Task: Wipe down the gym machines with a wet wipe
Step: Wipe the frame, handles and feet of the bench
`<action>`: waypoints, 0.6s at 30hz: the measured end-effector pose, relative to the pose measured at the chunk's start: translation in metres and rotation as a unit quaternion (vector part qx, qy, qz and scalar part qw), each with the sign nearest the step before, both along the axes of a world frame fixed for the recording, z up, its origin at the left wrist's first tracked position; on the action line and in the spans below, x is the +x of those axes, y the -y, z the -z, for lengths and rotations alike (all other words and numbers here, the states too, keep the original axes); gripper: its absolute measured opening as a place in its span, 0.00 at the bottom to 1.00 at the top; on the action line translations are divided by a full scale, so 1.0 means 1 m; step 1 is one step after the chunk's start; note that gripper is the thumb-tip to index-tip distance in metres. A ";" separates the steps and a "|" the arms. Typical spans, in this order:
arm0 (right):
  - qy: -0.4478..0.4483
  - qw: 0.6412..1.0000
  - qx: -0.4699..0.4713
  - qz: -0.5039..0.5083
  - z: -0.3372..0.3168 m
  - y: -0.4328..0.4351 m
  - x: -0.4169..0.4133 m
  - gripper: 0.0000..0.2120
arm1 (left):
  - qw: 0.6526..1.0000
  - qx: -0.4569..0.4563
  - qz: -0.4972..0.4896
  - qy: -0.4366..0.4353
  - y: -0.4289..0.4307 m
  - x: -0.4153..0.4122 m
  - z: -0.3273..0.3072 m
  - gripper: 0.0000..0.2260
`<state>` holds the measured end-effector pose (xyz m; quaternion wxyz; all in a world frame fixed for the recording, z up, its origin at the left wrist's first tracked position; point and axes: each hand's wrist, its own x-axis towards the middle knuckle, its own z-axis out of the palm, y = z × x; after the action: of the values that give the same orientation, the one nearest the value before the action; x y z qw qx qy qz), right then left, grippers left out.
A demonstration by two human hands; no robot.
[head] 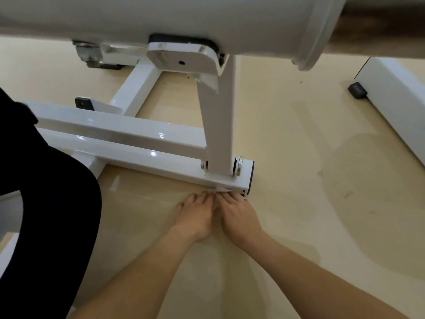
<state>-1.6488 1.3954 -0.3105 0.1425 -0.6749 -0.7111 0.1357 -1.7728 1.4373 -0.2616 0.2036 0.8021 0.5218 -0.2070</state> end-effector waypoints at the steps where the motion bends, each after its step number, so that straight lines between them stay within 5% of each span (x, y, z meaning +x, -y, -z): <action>1: 0.000 1.000 -0.002 -0.008 -0.003 -0.002 0.000 0.26 | 1.000 0.008 -0.010 -0.009 -0.002 -0.007 0.001 0.30; 7: -0.055 0.996 0.037 0.055 0.008 0.029 0.049 0.19 | 0.991 0.046 -0.019 0.123 0.014 0.029 0.001 0.26; 14: -0.144 0.972 0.002 0.185 -0.004 0.010 0.040 0.06 | 0.993 0.082 0.022 0.078 0.012 0.026 0.015 0.27; 18: -0.313 0.912 0.054 0.261 -0.028 0.010 0.031 0.06 | 0.969 0.103 -0.090 0.204 0.000 0.020 0.012 0.20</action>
<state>-1.6173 1.3855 -0.2826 0.4245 -0.7505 -0.4349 0.2596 -1.7532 1.4373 -0.2736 0.2399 0.7939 0.5576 0.0351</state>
